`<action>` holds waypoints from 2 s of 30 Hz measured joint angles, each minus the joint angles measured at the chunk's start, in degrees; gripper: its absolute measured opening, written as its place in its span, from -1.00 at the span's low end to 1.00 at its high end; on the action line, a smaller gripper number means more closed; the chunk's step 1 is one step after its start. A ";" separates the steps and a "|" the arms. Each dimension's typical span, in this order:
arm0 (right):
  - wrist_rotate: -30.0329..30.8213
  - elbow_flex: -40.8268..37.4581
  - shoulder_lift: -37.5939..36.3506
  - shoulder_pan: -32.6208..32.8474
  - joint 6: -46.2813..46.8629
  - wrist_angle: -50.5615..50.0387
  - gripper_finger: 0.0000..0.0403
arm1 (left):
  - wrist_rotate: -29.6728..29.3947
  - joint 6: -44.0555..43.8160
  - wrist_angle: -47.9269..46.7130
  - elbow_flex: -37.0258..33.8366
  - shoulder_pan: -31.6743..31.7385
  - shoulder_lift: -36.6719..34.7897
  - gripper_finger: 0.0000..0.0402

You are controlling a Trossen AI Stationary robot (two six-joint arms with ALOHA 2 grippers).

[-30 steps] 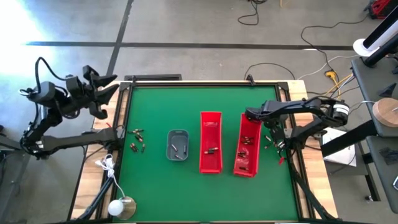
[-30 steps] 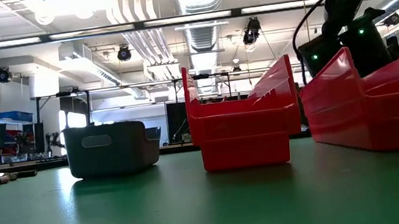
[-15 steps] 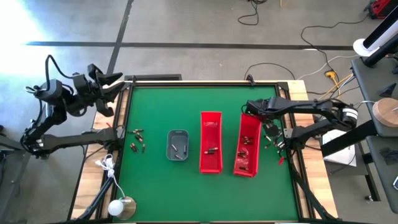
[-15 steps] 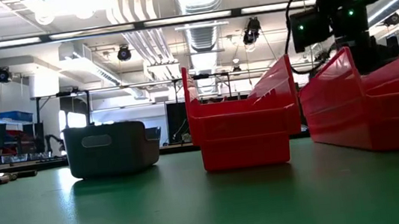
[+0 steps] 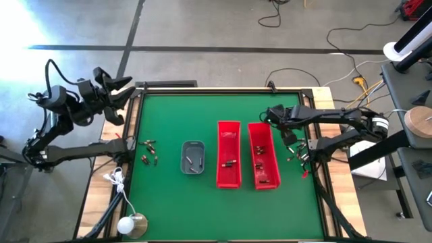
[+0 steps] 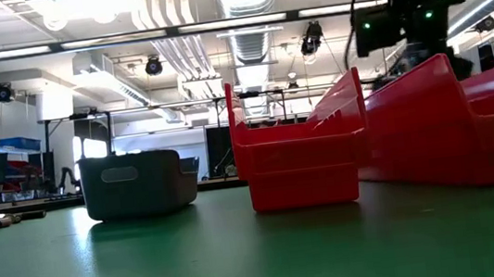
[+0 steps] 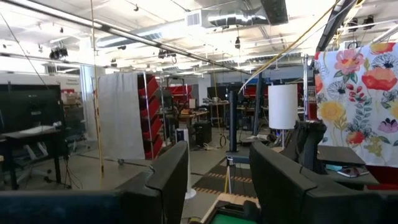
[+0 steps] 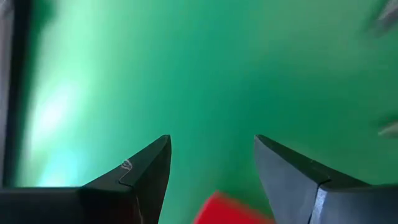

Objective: Sort batteries
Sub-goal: Put the small black battery into the right red bin

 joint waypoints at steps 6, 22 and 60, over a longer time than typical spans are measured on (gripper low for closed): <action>-0.98 -0.04 -2.82 -1.43 1.72 -15.80 0.11 | -0.02 -0.18 0.08 0.00 0.00 -0.20 -0.25; -3.91 -8.00 -2.90 -5.94 3.05 -12.95 0.16 | -2.21 1.28 -1.61 0.00 -0.02 -2.66 -0.25; -4.20 -14.25 -1.68 -8.37 -1.12 -5.68 -0.82 | -5.97 2.76 -2.29 0.00 -0.02 -3.56 -0.25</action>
